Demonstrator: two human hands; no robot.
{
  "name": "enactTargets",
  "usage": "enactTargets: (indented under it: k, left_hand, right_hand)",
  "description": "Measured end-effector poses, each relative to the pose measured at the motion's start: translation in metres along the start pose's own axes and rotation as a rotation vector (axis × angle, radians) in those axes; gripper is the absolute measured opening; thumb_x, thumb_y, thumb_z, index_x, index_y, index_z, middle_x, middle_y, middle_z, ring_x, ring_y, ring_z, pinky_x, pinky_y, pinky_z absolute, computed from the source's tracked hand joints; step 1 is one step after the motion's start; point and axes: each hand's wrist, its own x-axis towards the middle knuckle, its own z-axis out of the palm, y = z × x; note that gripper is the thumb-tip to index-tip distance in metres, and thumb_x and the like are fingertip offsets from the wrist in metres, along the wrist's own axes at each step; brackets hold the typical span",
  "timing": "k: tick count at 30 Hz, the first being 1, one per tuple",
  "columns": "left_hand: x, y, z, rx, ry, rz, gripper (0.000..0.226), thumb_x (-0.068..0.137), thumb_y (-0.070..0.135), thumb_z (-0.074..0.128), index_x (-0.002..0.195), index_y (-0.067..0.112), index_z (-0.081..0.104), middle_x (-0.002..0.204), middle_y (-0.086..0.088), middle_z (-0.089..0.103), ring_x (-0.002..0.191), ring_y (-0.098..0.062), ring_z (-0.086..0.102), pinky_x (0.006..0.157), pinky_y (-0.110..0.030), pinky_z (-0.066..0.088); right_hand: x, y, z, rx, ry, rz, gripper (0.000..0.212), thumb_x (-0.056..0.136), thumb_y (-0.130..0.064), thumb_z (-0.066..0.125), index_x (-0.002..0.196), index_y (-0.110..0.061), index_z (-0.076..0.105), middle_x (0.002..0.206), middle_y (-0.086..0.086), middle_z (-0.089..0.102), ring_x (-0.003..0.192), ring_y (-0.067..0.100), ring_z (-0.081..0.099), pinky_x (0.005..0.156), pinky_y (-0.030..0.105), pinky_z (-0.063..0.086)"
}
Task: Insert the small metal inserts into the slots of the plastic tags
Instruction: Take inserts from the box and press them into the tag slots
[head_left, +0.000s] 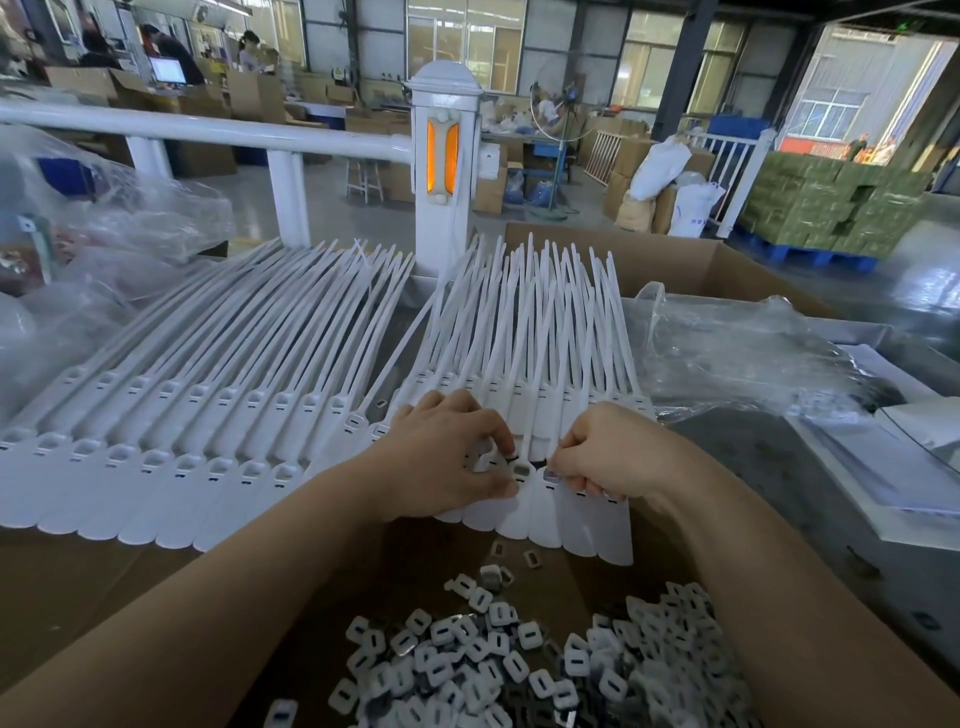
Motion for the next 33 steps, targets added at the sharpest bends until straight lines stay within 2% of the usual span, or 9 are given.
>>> enactTargets:
  k: [9, 11, 13, 16, 19, 24, 26, 29, 33]
  left_hand:
    - [-0.001, 0.002, -0.001, 0.011, -0.004, 0.002, 0.038, 0.082, 0.063, 0.063, 0.116, 0.048, 0.054, 0.118, 0.015, 0.042, 0.112, -0.009, 0.032, 0.097, -0.033, 0.023]
    - [-0.002, 0.005, -0.004, 0.025, 0.039, 0.038, 0.034, 0.08, 0.058, 0.068, 0.11, 0.046, 0.058, 0.116, 0.016, 0.044, 0.111, -0.007, 0.034, 0.099, -0.031, 0.022]
    - [-0.003, 0.01, -0.01, -0.037, 0.067, 0.14, 0.024, 0.078, 0.046, 0.077, 0.098, 0.041, 0.066, 0.108, 0.017, 0.052, 0.105, -0.002, 0.042, 0.096, -0.024, 0.029]
    - [-0.011, 0.023, -0.018, -0.283, -0.128, 0.239, 0.012, 0.077, 0.032, 0.082, 0.085, 0.033, 0.074, 0.089, 0.015, 0.063, 0.085, 0.0, 0.056, 0.075, -0.014, 0.045]
    - [-0.013, 0.035, -0.017, -0.218, -0.274, 0.261, 0.015, 0.078, 0.034, 0.081, 0.092, 0.034, 0.075, 0.087, 0.017, 0.064, 0.082, 0.001, 0.058, 0.073, -0.016, 0.048]
    - [-0.013, 0.039, -0.016, -0.134, -0.326, 0.26, 0.012, 0.082, 0.03, 0.078, 0.094, 0.028, 0.076, 0.084, 0.021, 0.063, 0.08, 0.006, 0.058, 0.069, -0.008, 0.04]
    - [-0.014, 0.04, -0.016, -0.098, -0.353, 0.259, 0.011, 0.085, 0.032, 0.075, 0.095, 0.028, 0.074, 0.088, 0.018, 0.064, 0.08, 0.004, 0.058, 0.069, -0.01, 0.042]
    - [-0.014, 0.042, -0.015, 0.001, -0.376, 0.283, 0.012, 0.088, 0.035, 0.069, 0.095, 0.025, 0.069, 0.091, 0.012, 0.064, 0.082, -0.005, 0.059, 0.074, -0.024, 0.05]
    - [-0.016, 0.044, -0.015, 0.027, -0.361, 0.288, 0.013, 0.085, 0.033, 0.07, 0.081, 0.028, 0.06, 0.081, 0.012, 0.059, 0.078, -0.006, 0.057, 0.067, -0.022, 0.047]
  right_hand:
    - [0.0, -0.001, -0.001, 0.027, -0.058, 0.012, 0.016, 0.091, -0.019, 0.067, 0.087, -0.004, 0.073, 0.069, 0.003, 0.066, 0.053, 0.01, 0.053, 0.046, 0.019, 0.042]
    - [0.001, 0.0, -0.001, 0.056, -0.059, 0.018, 0.014, 0.091, -0.017, 0.068, 0.083, -0.006, 0.072, 0.066, 0.002, 0.065, 0.05, 0.009, 0.051, 0.044, 0.018, 0.041]
    - [0.001, 0.002, -0.001, 0.1, -0.05, 0.025, 0.013, 0.092, -0.014, 0.067, 0.081, -0.007, 0.069, 0.062, 0.001, 0.064, 0.046, 0.008, 0.05, 0.042, 0.018, 0.04]
    - [0.002, 0.004, 0.0, 0.126, -0.018, 0.016, 0.016, 0.095, -0.013, 0.062, 0.079, -0.009, 0.065, 0.058, 0.0, 0.065, 0.041, 0.006, 0.05, 0.04, 0.018, 0.041]
    - [0.003, 0.004, 0.001, 0.139, -0.003, 0.016, 0.019, 0.097, -0.016, 0.06, 0.079, -0.01, 0.064, 0.058, 0.0, 0.065, 0.04, 0.006, 0.05, 0.04, 0.019, 0.04]
    - [0.003, 0.003, 0.002, 0.156, 0.008, 0.022, 0.02, 0.097, -0.019, 0.059, 0.083, -0.007, 0.066, 0.061, 0.003, 0.067, 0.035, 0.005, 0.049, 0.037, 0.017, 0.038]
    - [0.003, 0.003, 0.002, 0.173, 0.007, 0.022, 0.02, 0.097, -0.02, 0.059, 0.086, -0.004, 0.066, 0.062, 0.004, 0.067, 0.033, 0.004, 0.048, 0.036, 0.016, 0.036]
    - [0.002, 0.003, 0.003, 0.187, 0.009, 0.021, 0.021, 0.097, -0.02, 0.059, 0.087, -0.003, 0.067, 0.061, 0.004, 0.066, 0.035, 0.006, 0.049, 0.036, 0.017, 0.037]
    - [0.002, 0.003, 0.002, 0.185, 0.014, 0.012, 0.021, 0.097, -0.021, 0.059, 0.086, -0.005, 0.067, 0.061, 0.004, 0.066, 0.037, 0.008, 0.049, 0.037, 0.018, 0.038]
